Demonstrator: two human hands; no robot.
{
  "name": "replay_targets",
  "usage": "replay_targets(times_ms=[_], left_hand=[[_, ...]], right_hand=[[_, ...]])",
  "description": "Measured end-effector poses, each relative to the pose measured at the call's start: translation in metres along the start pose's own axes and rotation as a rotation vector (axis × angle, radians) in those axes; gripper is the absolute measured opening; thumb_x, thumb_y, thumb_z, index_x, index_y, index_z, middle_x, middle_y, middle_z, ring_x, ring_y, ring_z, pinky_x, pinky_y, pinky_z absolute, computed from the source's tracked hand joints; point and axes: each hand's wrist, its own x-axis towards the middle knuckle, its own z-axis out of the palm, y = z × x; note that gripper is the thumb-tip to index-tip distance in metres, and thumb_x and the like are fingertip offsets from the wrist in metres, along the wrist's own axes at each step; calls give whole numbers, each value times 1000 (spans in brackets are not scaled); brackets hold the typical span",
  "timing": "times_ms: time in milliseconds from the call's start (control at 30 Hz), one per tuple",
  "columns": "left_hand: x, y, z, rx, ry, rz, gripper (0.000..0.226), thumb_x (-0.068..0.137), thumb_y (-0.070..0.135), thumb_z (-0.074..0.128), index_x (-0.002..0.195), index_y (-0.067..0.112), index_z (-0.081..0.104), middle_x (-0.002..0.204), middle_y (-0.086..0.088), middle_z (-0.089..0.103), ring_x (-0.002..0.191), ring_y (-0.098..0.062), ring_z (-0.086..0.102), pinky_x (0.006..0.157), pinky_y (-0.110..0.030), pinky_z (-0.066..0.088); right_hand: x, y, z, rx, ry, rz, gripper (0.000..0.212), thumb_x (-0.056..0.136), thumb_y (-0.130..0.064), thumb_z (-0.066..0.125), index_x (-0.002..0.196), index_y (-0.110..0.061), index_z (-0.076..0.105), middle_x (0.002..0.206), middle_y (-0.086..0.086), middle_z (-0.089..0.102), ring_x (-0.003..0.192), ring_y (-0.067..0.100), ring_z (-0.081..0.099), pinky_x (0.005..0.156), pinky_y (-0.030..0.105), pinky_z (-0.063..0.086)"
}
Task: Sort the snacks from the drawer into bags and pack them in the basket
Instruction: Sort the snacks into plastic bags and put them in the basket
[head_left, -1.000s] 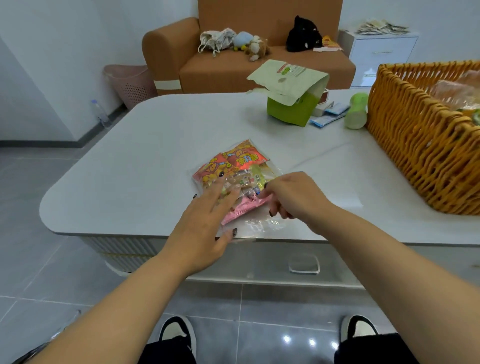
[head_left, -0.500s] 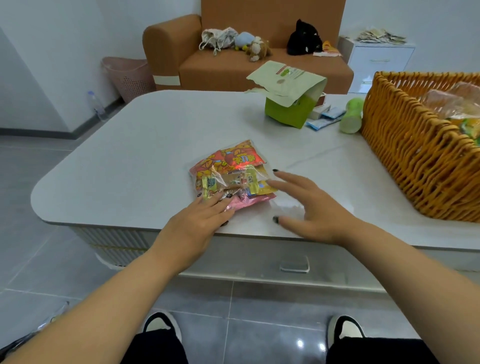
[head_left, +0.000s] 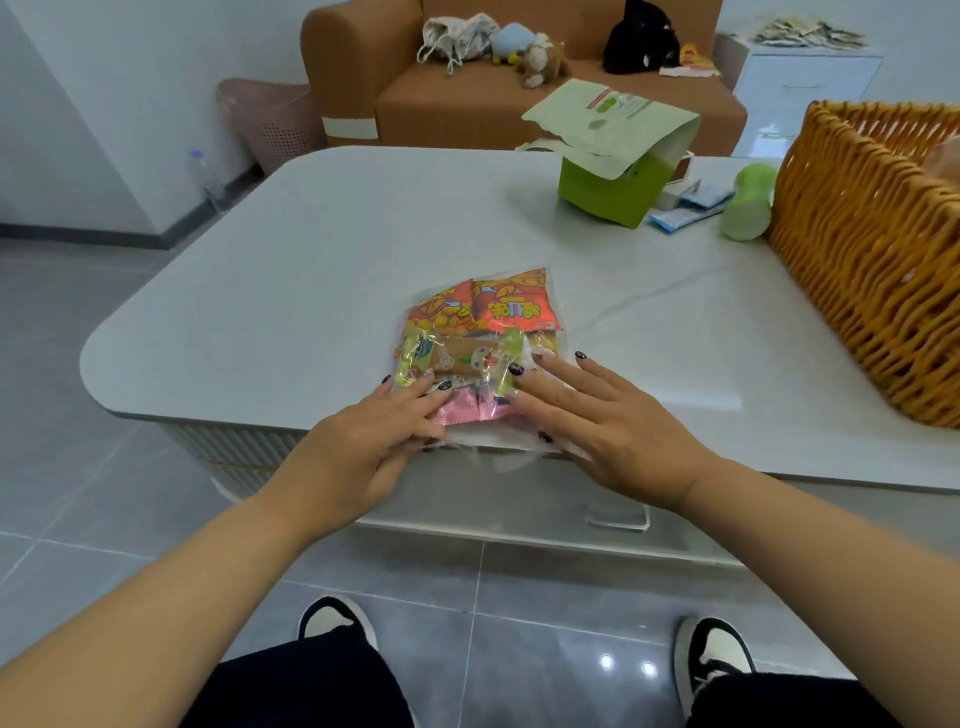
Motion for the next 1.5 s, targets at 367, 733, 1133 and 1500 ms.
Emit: replay_targets(times_ms=[367,733,1133,1500], left_hand=[[0,-3,0,261,-41,96,36,90,7,65,125,8,66,135,-7,60,129,-27,51,104,-56,39],[3,6,-6,-132,102,-186,39,91,35,47,128,32,61,128,22,58,124,10,48,114,-30,34],[10,18,-12,-372,199,-454,34,85,18,71,98,49,72,101,37,64,104,8,63,106,-14,39],[29,26,-10,-376,335,-714,23,90,19,69,71,30,75,73,19,73,83,6,65,76,-5,43]], right_hand=[[1,9,-6,43,-44,-43,35,92,-9,52,124,-11,65,128,2,63,128,29,51,104,47,44],[4,-3,-20,713,88,552,21,86,-11,69,104,-20,75,112,-2,71,115,2,60,99,21,47],[5,0,-26,727,77,649,12,81,-18,72,92,-17,77,98,-5,74,102,-1,66,93,15,47],[25,-3,-29,1024,138,1052,19,91,-13,64,76,-6,72,72,3,75,80,14,73,81,17,52]])
